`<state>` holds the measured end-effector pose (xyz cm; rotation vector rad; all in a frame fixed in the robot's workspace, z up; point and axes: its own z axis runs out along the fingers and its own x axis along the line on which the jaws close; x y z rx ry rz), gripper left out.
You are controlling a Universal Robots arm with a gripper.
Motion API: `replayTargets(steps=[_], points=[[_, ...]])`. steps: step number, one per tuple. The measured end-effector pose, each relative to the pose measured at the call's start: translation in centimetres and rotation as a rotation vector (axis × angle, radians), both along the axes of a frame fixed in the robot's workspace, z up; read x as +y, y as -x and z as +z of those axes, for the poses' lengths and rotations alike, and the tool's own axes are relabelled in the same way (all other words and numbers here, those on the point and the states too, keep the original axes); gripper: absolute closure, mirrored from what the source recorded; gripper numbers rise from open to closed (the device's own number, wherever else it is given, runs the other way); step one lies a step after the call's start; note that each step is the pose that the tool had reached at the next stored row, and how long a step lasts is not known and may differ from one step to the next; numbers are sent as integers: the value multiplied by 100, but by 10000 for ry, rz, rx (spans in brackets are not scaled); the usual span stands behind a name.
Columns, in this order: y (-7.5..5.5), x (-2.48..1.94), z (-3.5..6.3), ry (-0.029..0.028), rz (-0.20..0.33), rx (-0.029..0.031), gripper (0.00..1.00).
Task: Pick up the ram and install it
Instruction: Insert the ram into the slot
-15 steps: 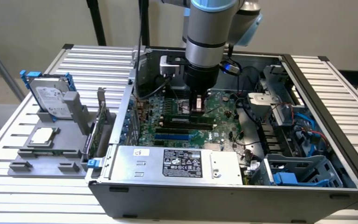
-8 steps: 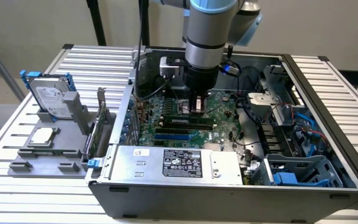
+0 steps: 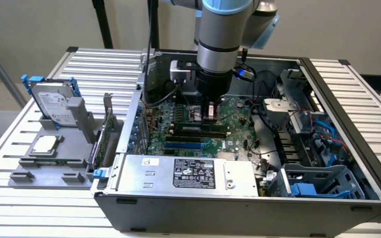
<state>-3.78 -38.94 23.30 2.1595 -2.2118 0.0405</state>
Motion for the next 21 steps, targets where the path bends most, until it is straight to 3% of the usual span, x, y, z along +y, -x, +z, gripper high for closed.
replayTargets(steps=[21], points=[[-11,22,-37,0,108,77,86]])
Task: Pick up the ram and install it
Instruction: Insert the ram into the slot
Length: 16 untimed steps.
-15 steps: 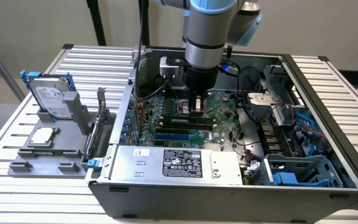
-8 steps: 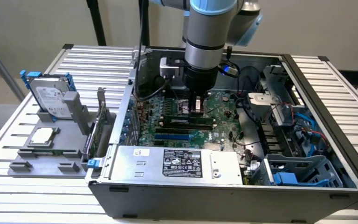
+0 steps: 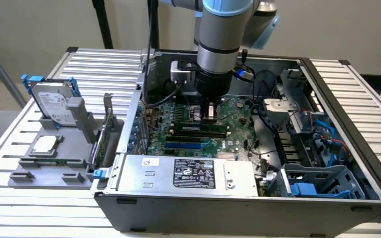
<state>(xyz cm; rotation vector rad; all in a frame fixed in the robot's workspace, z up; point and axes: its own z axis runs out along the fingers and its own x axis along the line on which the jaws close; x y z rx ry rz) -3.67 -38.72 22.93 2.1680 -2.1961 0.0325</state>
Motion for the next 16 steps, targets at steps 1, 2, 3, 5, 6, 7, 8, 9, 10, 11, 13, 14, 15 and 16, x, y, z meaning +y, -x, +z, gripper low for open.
replayTargets(steps=[1,2,3,5,6,7,8,9,10,11,13,14,15,16], points=[[-4,0,0,0,15,4,86],[-7,0,0,0,27,10,86],[-9,0,0,1,32,16,86],[-9,0,0,2,31,24,86],[-9,-1,0,2,32,28,86],[-9,-2,-1,2,33,29,86],[-9,-3,-2,3,33,29,86],[-9,-3,-3,4,33,30,86],[-9,-3,-5,3,34,29,86],[-9,-2,-7,2,38,29,86],[-7,-3,-12,1,52,29,86],[-6,-3,-13,3,59,29,86],[-6,-3,-15,3,66,30,86],[-6,-3,-16,5,72,30,86]])
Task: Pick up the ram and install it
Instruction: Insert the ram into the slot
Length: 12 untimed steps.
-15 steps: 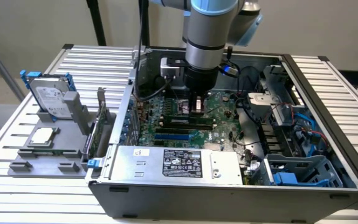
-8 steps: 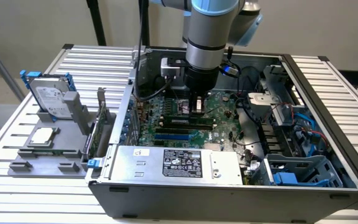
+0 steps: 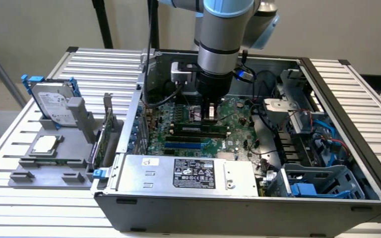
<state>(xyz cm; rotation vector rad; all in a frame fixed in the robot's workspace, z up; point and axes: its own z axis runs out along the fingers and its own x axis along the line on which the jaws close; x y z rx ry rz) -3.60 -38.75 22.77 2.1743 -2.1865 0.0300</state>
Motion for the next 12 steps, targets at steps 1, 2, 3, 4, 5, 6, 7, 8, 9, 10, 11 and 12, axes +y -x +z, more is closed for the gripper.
replayTargets(steps=[1,2,3,4,5,6,7,8,9,10,11,12], points=[[0,0,-2,0,8,0,86],[0,0,-3,0,17,0,86],[0,0,-4,0,29,0,86],[0,0,-5,-1,43,0,86],[0,0,-6,-3,64,-1,86],[0,0,-6,-2,96,-1,86],[0,1,-8,-8,128,-5,86],[0,1,-8,-6,161,-4,86],[0,1,-8,-4,189,-3,86],[0,0,-7,2,212,-2,86],[0,0,-6,5,224,-1,86],[0,0,-6,8,228,0,86]])
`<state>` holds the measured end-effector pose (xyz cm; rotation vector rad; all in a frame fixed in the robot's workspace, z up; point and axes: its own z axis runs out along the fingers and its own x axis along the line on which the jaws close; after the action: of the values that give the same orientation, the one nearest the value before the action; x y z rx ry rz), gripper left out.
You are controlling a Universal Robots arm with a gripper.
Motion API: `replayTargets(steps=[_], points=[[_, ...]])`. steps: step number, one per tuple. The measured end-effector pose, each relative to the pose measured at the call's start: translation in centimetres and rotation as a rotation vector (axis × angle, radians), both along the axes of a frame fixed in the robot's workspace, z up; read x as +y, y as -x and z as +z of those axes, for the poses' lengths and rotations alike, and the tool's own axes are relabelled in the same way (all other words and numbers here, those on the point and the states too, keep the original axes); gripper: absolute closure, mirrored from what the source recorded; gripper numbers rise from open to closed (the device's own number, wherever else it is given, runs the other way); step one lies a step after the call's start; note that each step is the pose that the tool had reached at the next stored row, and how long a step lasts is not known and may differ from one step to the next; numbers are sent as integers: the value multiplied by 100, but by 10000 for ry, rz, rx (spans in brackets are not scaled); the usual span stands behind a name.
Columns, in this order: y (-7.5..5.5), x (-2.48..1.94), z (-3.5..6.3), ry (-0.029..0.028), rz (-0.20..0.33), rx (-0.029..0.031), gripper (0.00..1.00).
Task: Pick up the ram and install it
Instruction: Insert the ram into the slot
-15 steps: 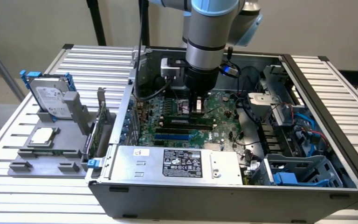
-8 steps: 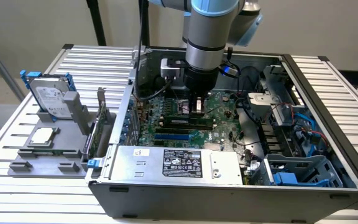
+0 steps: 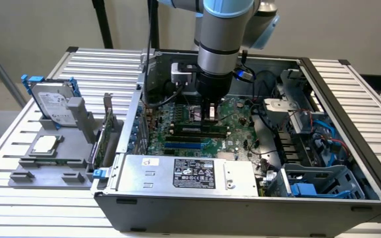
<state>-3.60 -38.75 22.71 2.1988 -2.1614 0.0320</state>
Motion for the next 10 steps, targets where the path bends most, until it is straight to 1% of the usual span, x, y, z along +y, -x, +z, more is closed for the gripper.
replayTargets(steps=[10], points=[[0,0,-17,1,33,0,86]])
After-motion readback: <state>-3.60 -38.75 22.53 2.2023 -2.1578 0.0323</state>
